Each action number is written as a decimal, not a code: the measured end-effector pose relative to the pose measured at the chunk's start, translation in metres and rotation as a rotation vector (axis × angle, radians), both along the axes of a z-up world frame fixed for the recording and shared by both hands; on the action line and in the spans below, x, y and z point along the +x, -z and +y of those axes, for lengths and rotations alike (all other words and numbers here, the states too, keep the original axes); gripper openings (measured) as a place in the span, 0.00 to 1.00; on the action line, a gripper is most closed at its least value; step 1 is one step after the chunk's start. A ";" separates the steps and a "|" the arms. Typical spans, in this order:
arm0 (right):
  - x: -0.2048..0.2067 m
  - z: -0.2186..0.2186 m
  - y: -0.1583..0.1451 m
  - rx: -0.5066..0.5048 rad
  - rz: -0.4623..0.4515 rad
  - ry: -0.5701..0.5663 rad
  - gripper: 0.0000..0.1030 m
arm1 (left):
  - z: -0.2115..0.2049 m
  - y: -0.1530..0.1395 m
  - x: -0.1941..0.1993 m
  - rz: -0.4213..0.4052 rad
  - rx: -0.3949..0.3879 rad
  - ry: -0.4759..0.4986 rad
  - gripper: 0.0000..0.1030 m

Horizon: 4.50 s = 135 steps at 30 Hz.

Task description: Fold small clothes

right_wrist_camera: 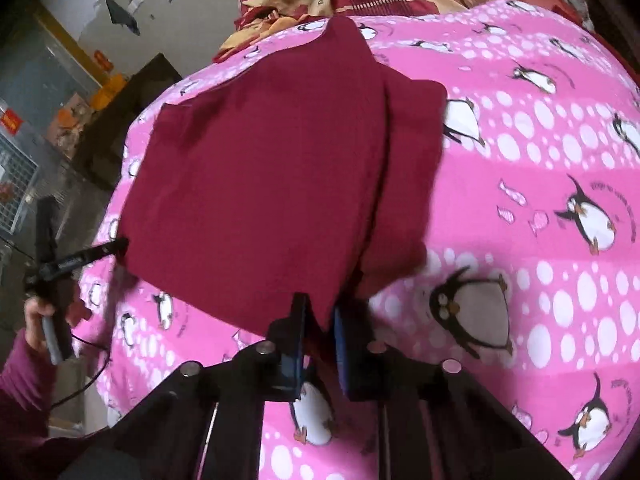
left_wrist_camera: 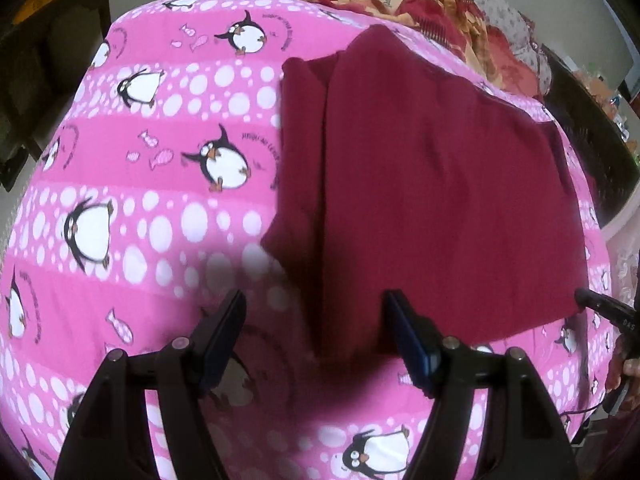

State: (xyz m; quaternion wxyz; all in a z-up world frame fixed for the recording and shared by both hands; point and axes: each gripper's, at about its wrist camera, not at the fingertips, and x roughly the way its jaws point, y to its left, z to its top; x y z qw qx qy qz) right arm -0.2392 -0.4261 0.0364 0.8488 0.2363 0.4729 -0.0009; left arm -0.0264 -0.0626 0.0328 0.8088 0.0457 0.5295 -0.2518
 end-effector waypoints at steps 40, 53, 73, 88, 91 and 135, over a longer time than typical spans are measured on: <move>0.148 0.035 -0.054 -0.198 -0.069 0.112 0.48 | 0.008 0.011 0.006 -0.060 0.044 -0.090 0.76; 0.262 0.165 -0.034 -0.184 -0.088 -0.192 0.48 | 0.017 0.016 0.004 -0.021 -0.008 -0.120 0.78; 0.298 0.187 -0.018 -0.130 -0.022 -0.230 0.59 | 0.019 0.023 0.004 -0.012 -0.030 -0.127 0.82; 0.301 0.193 -0.005 -0.084 0.034 -0.211 0.69 | 0.021 0.025 0.002 -0.014 -0.032 -0.130 0.84; 0.303 0.197 -0.008 -0.088 0.031 -0.211 0.69 | 0.021 0.026 0.001 -0.012 -0.033 -0.130 0.84; 0.268 0.168 -0.030 0.084 -0.080 -0.237 0.18 | -0.037 0.004 0.017 -0.077 -0.063 -0.038 0.91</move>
